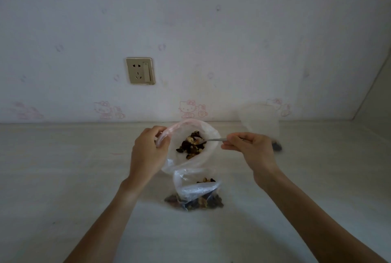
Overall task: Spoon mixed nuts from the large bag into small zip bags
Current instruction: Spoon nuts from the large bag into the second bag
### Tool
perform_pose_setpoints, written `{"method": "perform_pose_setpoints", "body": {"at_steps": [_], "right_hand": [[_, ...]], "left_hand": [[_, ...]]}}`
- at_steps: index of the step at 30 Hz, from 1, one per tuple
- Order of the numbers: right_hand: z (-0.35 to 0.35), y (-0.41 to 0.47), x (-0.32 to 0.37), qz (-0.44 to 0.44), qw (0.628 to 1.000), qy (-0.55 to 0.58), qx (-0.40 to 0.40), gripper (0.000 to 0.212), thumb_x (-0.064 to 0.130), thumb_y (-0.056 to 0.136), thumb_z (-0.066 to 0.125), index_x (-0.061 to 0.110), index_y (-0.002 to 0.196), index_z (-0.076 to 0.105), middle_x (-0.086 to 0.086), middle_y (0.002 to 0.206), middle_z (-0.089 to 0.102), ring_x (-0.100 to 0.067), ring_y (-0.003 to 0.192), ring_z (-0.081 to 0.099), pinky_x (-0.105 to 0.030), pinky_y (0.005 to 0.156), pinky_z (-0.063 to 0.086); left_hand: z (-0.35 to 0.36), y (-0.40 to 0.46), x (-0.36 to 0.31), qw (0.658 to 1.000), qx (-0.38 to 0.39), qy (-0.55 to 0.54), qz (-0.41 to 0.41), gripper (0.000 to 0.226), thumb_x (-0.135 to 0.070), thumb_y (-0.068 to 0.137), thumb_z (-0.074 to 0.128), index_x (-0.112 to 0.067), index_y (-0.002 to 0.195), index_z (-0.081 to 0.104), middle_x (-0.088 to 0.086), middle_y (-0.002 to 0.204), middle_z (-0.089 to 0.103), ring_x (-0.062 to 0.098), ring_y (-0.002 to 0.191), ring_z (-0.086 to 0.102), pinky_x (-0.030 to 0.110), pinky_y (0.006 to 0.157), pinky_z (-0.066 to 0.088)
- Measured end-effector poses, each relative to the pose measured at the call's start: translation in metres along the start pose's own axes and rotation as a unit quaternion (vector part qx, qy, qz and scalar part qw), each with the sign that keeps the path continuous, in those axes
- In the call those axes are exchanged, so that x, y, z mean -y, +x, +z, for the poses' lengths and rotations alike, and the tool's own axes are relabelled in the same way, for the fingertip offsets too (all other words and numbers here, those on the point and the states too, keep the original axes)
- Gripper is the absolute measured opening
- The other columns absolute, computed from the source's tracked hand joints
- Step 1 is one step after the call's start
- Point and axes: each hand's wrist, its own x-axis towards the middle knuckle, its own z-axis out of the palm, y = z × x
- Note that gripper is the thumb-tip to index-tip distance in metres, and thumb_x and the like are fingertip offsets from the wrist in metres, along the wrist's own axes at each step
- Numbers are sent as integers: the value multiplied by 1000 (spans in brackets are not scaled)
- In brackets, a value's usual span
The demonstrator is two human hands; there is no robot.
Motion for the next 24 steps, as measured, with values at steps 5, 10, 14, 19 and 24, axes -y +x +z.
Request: {"method": "perform_pose_setpoints", "body": {"at_steps": [5, 10, 14, 19, 24], "right_hand": [[-16, -16, 17, -23, 999, 2, 35, 9, 12, 89, 77, 4, 91, 77, -13, 83, 80, -27, 80, 79, -39, 105, 50], [-30, -40, 10, -20, 998, -19, 57, 11, 12, 89, 77, 2, 94, 77, -14, 84, 80, -28, 81, 79, -38, 98, 56], [-35, -55, 1, -9, 998, -35, 60, 9, 15, 89, 77, 7, 91, 78, -13, 84, 80, -27, 81, 79, -41, 103, 50], [-27, -69, 2, -75, 989, -106, 72, 4, 18, 89, 77, 18, 86, 78, 0, 76, 79, -13, 76, 78, -11, 71, 50], [-23, -88, 12, -340, 883, -307, 98, 9, 24, 90, 74, 20, 95, 81, 17, 87, 77, 1, 82, 72, -16, 72, 55]], "left_hand": [[-15, -8, -2, 999, 30, 31, -4, 39, -42, 93, 72, -20, 125, 66, -3, 120, 64, 11, 108, 62, 29, 91, 51], [-37, -46, -21, 996, -51, 46, 62, 19, -37, 89, 76, -27, 102, 67, -12, 92, 65, 6, 84, 62, 28, 75, 52], [-42, -70, -26, 992, 99, 63, -42, 33, -63, 90, 61, -33, 78, 67, -14, 63, 64, 2, 59, 62, 25, 55, 44], [-30, -81, -30, 976, 185, -22, -110, 33, -56, 96, 61, -28, 85, 74, -5, 64, 73, 5, 55, 67, 23, 62, 50], [-25, -83, -29, 975, 145, -108, -129, 12, -27, 97, 70, -24, 86, 76, -5, 63, 73, 9, 52, 68, 12, 52, 45]]}}
